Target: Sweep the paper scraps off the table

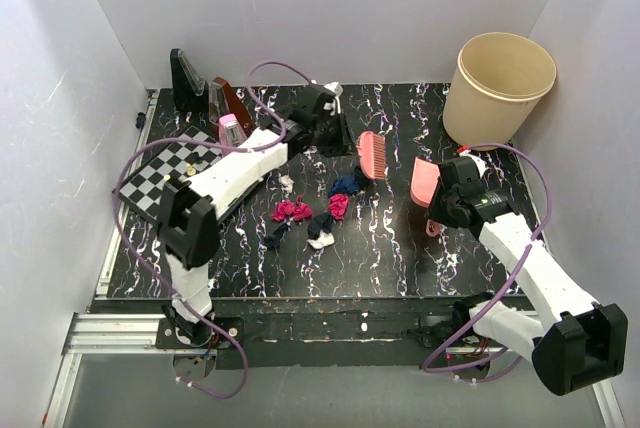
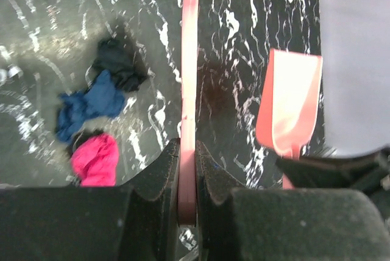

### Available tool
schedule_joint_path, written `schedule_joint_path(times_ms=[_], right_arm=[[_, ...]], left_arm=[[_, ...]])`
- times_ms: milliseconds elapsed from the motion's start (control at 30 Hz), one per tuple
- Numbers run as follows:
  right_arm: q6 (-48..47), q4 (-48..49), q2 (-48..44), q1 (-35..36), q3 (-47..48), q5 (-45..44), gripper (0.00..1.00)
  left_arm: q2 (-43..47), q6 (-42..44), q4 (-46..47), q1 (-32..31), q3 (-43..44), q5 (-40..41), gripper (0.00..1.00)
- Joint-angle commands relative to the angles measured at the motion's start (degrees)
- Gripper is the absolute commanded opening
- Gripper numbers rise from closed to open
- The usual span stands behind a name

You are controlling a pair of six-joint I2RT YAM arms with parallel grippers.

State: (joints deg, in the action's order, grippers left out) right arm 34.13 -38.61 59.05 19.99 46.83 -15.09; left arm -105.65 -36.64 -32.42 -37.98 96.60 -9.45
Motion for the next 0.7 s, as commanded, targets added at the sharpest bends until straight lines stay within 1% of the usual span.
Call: schedule_joint_path(times_ms=[0, 133, 233, 300, 367, 400, 500, 600, 667], right_arm=[[2.8, -6.4, 0.1, 0.1, 3.6, -5.3, 0.01], [3.4, -4.9, -2.3, 0.1, 1.9, -4.7, 0.01], [4.0, -3.1, -4.0, 0.1, 0.4, -2.8, 0.01], [5.2, -3.5, -4.6, 0.1, 0.2, -2.7, 0.01], [5.7, -4.7, -4.4, 0.2, 0.4, -2.7, 0.01], [6.0, -5.4, -4.0, 0.1, 0.5, -2.8, 0.01], [5.7, -7.0, -2.4, 0.1, 1.2, -3.4, 0.01], [5.1, -9.3, 0.0, 0.6, 3.2, -4.7, 0.01], [5.8, -12.1, 2.3, 1.4, 5.6, -5.6, 0.01]], left_arm=[[-6.5, -9.7, 6.7, 0.1, 6.2, -4.3, 0.00], [-11.5, -16.1, 7.8, 0.1, 7.4, -2.2, 0.00], [-11.0, -19.9, 6.8, 0.4, 3.7, 2.2, 0.00], [-8.9, -22.0, 5.5, 0.9, -0.1, 6.4, 0.00], [-7.0, -22.2, 5.2, 1.0, -4.0, 8.7, 0.00], [-6.3, -22.2, 3.2, 1.1, -4.7, 10.8, 0.00], [-2.4, -22.0, -1.7, 0.7, -7.8, 13.0, 0.00], [4.4, -22.4, -1.9, 0.7, -15.1, 13.4, 0.00], [8.4, -21.6, -1.8, 0.7, -18.4, 13.0, 0.00]])
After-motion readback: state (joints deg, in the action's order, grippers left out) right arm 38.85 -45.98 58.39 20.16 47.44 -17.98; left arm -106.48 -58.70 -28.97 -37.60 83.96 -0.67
